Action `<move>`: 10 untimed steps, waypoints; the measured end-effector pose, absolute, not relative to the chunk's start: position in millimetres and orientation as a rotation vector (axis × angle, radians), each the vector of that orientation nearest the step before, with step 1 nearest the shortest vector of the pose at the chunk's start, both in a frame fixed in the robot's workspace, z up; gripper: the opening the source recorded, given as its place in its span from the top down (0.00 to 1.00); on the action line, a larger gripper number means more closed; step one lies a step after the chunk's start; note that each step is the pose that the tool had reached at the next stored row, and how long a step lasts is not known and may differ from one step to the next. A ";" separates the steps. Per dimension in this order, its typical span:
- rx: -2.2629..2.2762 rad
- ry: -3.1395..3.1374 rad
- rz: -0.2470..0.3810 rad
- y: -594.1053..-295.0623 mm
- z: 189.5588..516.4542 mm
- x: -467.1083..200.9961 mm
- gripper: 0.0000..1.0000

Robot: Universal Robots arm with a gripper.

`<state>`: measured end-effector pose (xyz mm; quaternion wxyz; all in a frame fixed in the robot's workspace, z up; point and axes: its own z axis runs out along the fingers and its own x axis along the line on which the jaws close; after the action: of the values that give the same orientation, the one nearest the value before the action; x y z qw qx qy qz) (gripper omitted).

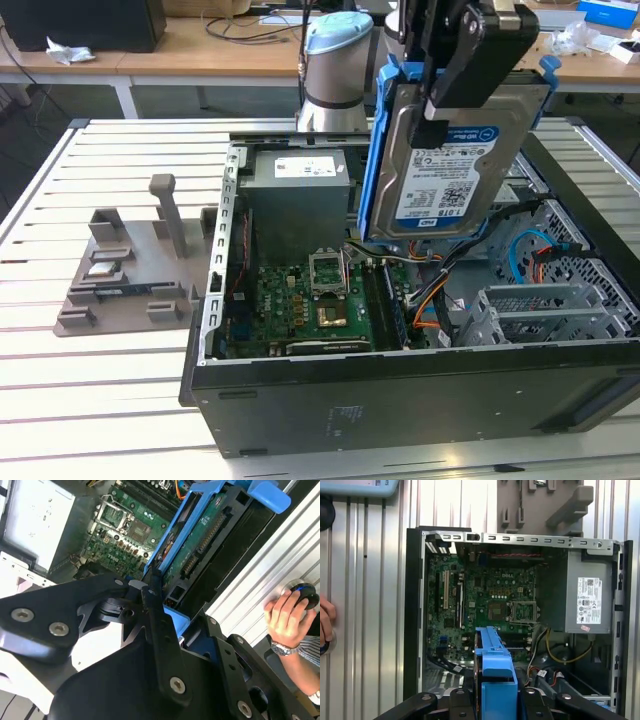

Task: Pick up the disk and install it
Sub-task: 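Pick up the disk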

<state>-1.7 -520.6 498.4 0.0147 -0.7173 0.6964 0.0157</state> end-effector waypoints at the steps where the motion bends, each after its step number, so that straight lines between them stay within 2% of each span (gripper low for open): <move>1: -2.233 2.168 0.049 -520.6 498.4 0.4 0.63; 10: -2.233 2.168 0.050 -521.5 497.9 17.6 0.63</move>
<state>17.6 -521.5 497.9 0.0145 -0.7173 0.6964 0.0160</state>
